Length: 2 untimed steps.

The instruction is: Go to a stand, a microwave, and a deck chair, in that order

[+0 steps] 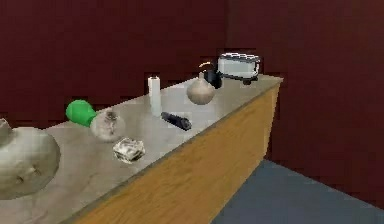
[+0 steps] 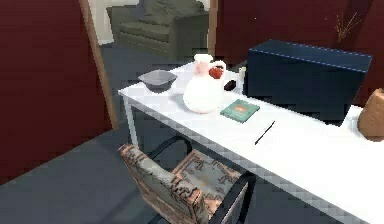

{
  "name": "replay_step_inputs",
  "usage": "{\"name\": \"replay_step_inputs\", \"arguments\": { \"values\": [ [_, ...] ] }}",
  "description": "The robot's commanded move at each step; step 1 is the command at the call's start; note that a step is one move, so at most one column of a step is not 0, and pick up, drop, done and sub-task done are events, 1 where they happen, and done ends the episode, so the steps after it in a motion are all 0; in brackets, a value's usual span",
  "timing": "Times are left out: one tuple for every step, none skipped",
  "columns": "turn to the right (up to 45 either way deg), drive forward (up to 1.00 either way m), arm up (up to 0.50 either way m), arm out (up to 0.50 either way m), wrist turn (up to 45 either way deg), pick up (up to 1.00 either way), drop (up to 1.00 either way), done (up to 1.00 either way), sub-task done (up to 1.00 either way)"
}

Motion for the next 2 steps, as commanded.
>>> {"name": "replay_step_inputs", "arguments": {
  "values": [
    [0.0, 0.15, 0.0, 0.0, 0.0, 0.0, 0.0, 0.0, 0.0],
    [36.0, 0.0, 0.0, 0.0, 0.0, 0.0, 0.0, 0.0, 0.0]
  ]
}}
